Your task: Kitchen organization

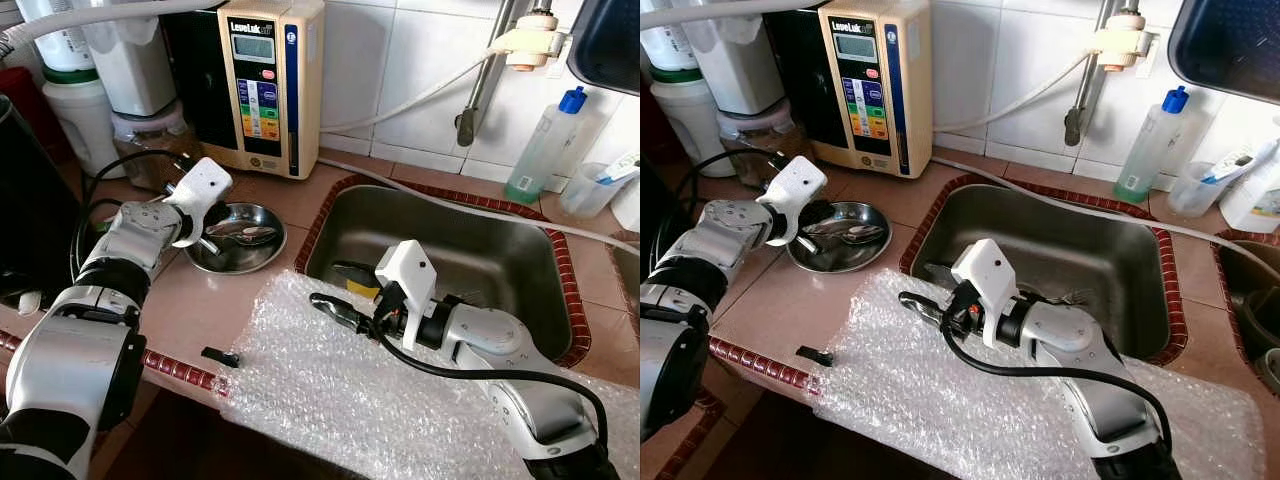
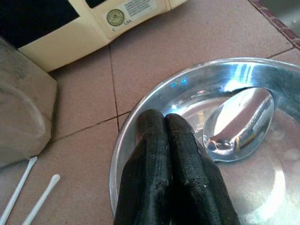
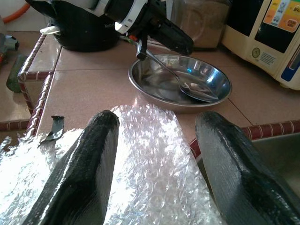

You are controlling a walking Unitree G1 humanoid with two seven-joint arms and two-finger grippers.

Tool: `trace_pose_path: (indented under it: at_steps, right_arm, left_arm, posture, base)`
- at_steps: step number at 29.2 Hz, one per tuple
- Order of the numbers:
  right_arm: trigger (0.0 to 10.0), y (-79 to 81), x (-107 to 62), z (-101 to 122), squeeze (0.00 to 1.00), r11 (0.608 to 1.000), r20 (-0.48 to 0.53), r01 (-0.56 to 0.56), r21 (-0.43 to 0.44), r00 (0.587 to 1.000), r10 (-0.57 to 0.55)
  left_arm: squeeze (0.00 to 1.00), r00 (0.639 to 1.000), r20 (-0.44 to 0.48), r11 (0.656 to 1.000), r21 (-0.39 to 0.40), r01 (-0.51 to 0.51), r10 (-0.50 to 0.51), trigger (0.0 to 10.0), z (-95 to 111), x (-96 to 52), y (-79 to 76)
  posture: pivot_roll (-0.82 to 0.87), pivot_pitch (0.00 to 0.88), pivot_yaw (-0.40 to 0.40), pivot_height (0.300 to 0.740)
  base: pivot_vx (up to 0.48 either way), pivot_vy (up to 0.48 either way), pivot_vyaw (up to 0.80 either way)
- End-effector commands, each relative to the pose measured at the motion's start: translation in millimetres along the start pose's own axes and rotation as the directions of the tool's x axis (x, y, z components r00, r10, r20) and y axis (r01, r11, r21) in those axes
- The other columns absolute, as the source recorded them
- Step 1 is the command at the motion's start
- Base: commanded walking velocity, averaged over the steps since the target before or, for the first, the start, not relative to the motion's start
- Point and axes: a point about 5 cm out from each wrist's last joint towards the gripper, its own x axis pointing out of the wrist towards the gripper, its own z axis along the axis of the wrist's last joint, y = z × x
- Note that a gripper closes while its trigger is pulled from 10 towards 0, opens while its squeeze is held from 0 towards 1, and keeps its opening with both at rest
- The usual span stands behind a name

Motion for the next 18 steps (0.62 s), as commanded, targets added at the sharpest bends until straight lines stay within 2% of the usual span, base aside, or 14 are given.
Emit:
trace_pose_path:
  at_steps: [1, 2, 3, 5, 6, 7, 8, 11, 13, 18]
  right_arm:
    - [10.0, -0.7, 0.7, 0, 0.00, 1.000, -0.006, -0.001, -0.014, 1.000, 0.001]
    - [10.0, -0.7, 0.7, 0, 0.00, 1.000, -0.006, -0.001, -0.014, 1.000, 0.001]
    - [10.0, -0.7, 1.3, 0, 0.00, 1.000, -0.005, -0.001, -0.013, 1.000, 0.001]
    - [10.0, -0.7, 1.8, 0, 0.00, 1.000, -0.004, 0.000, -0.013, 1.000, 0.000]
    - [10.0, -0.6, 2.0, 0, 0.00, 1.000, -0.005, -0.001, -0.012, 1.000, 0.001]
    - [10.0, -0.2, 2.2, -1, 0.00, 1.000, -0.006, -0.002, -0.012, 1.000, 0.002]
    - [10.0, -0.2, 2.3, -1, 0.00, 1.000, -0.007, -0.003, -0.012, 1.000, 0.003]
    - [10.0, -0.3, 2.7, -2, 0.00, 1.000, -0.007, -0.003, -0.012, 1.000, 0.003]
    - [10.0, -0.2, 3.4, -1, 0.00, 1.000, -0.006, -0.006, -0.013, 1.000, 0.006]
    - [10.0, 0.2, 4.4, 0, 0.00, 1.000, -0.004, -0.007, -0.015, 1.000, 0.007]
  left_arm:
    - [0.00, 0.999, 0.040, 0.999, 0.023, -0.024, 0.023, 0.0, 15, -1.5, 5.2]
    - [0.00, 0.999, 0.040, 0.999, 0.023, -0.024, 0.023, 0.0, 15, -1.5, 5.2]
    - [0.00, 0.998, 0.045, 0.995, 0.092, -0.045, 0.041, 0.0, 15, -3.5, 8.5]
    - [0.00, 0.997, 0.047, 0.988, 0.145, -0.060, 0.054, 0.0, 13, -5.7, 11.7]
    - [0.00, 0.998, 0.048, 0.985, 0.164, -0.059, 0.052, 4.0, 13, -6.7, 12.8]
    - [0.33, 0.998, 0.042, 0.987, 0.146, -0.062, 0.057, 10.0, 11, -8.7, 16.3]
    - [1.00, 0.998, 0.026, 0.989, 0.135, -0.054, 0.051, 10.0, 9, -9.4, 17.2]
    - [1.00, 1.000, -0.006, 0.989, 0.148, -0.003, 0.004, 10.0, 4, -9.5, 14.6]
    - [1.00, 0.999, -0.029, 0.981, 0.190, 0.039, -0.034, 10.0, -1, -8.9, 10.7]
    - [1.00, 0.996, -0.046, 0.977, 0.200, 0.078, -0.071, 10.0, -3, -8.5, 8.2]
  posture:
    - [0.02, 0.000, 0.034, 0.740]
    - [0.02, 0.000, 0.034, 0.740]
    - [0.02, 0.000, 0.035, 0.740]
    - [0.02, 0.000, 0.035, 0.740]
    - [0.02, 0.000, 0.035, 0.740]
    - [0.02, 0.000, 0.035, 0.740]
    - [0.03, 0.000, 0.033, 0.740]
    - [0.03, 0.000, 0.033, 0.740]
    - [0.03, 0.000, 0.034, 0.740]
    - [0.02, 0.000, 0.038, 0.740]
  base:
    - [0.000, 0.000, 0.00]
    - [0.000, 0.000, 0.00]
    - [0.000, 0.000, 0.00]
    - [0.000, 0.000, 0.00]
    - [0.000, 0.000, 0.00]
    - [0.000, 0.000, 0.00]
    - [0.000, 0.000, 0.00]
    - [0.000, 0.000, 0.00]
    - [0.000, 0.000, 0.00]
    - [0.000, 0.000, 0.00]
